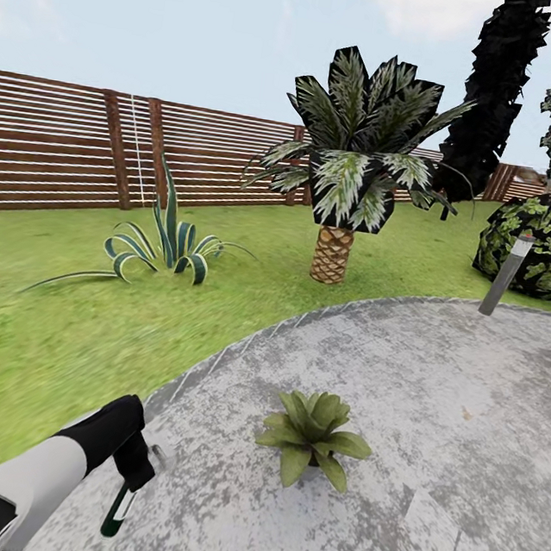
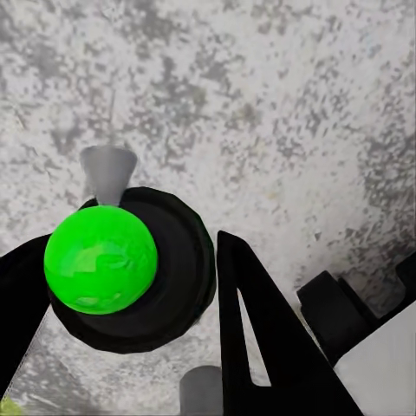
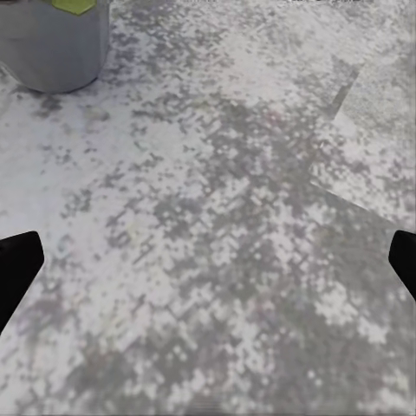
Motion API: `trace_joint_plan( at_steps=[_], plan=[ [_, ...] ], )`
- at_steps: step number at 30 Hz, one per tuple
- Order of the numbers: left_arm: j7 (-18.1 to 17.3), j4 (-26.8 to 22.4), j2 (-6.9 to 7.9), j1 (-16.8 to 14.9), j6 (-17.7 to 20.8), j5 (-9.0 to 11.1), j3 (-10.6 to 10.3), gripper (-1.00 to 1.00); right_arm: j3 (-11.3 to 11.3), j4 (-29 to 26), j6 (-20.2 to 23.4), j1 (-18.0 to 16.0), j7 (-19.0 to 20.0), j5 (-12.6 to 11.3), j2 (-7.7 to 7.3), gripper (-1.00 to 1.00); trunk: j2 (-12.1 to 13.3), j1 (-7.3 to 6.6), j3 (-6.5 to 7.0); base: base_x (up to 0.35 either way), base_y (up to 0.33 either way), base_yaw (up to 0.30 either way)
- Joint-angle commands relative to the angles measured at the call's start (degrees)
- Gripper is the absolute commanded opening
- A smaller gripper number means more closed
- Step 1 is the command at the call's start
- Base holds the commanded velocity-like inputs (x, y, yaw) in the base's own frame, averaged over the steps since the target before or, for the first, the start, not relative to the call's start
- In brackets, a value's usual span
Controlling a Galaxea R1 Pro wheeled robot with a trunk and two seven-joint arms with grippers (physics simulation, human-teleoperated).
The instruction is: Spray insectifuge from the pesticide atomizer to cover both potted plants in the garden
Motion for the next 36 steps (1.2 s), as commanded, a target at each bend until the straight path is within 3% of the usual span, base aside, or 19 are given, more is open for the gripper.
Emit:
trace_joint_plan(
  at_steps=[1, 6, 10, 11, 15, 21, 22, 23, 25, 29, 36],
  plan=[
    [-0.52, -0.13, -0.05, -0.05, 0.21, -0.51, -0.10, -1.00, 0.23, 0.02, -0.20, -0.03, 0.02, -0.51, 0.00, 1.00, -0.02, -0.01, -0.06, 0.086, 0.000, 0.000],
    [-0.83, -0.19, -0.48, -0.36, 0.21, -0.63, -0.18, -1.00, 0.22, 0.05, -0.17, -0.03, 0.00, -0.61, 0.07, 1.00, -0.02, -0.01, -0.06, 0.256, 0.045, -0.115],
    [-5.75, -0.22, -0.36, -0.73, 0.15, -0.79, -0.24, -1.00, 0.22, 0.11, -0.16, -0.03, 0.00, -0.61, 0.09, 1.00, -0.02, -0.01, -0.06, 0.324, -0.026, -0.284],
    [-6.88, -0.23, -0.24, -0.75, 0.14, -1.17, -0.25, -1.00, 0.22, 0.10, -0.15, -0.03, 0.00, -0.61, 0.11, 1.00, -0.02, -0.01, -0.06, 0.303, -0.118, -0.298],
    [-11.95, -0.30, -0.36, -1.71, 0.16, -6.41, -0.19, -1.00, 0.22, 0.04, -0.17, -0.03, 0.00, -0.61, 0.09, 1.00, -0.02, -0.01, -0.06, 0.260, -0.026, -0.300],
    [-14.08, -0.07, -0.50, -6.46, 0.21, -6.56, -0.50, -1.00, 0.22, 0.05, -0.17, -0.03, -0.08, -0.61, 0.09, 1.00, -0.02, -0.01, -0.06, 0.018, 0.000, -0.156],
    [-15.72, -0.08, -0.51, -6.98, 0.21, -6.67, -1.43, -1.00, 0.21, 0.05, -0.17, -0.03, -0.08, -0.61, 0.09, 1.00, -0.02, -0.01, -0.06, 0.000, 0.000, -0.012],
    [-19.25, -0.12, -0.52, -7.45, 0.26, -8.71, -5.34, -1.00, 0.20, 0.04, -0.19, -0.03, -0.09, -0.61, 0.09, 1.00, -0.02, -0.01, -0.06, 0.000, 0.000, -0.004],
    [-20.93, -0.10, -0.43, -7.20, 0.48, -10.55, -7.19, -1.00, 0.17, 0.04, -0.18, -0.03, -0.09, -0.61, 0.09, 1.00, -0.02, -0.01, -0.06, 0.000, 0.000, -0.002],
    [-21.39, -0.05, -0.12, -6.66, 0.81, -11.45, -7.80, -1.00, 0.19, 0.04, -0.18, -0.03, -0.09, -0.61, 0.09, 1.00, -0.02, -0.01, -0.06, 0.000, 0.000, 0.000],
    [-21.06, 0.01, -0.13, -6.38, 0.74, -11.30, -7.79, -1.00, 0.18, 0.12, -0.17, -0.03, -0.09, -0.61, 0.02, 1.00, -0.02, -0.01, -0.06, 0.131, -0.007, -0.031]
  ],
)
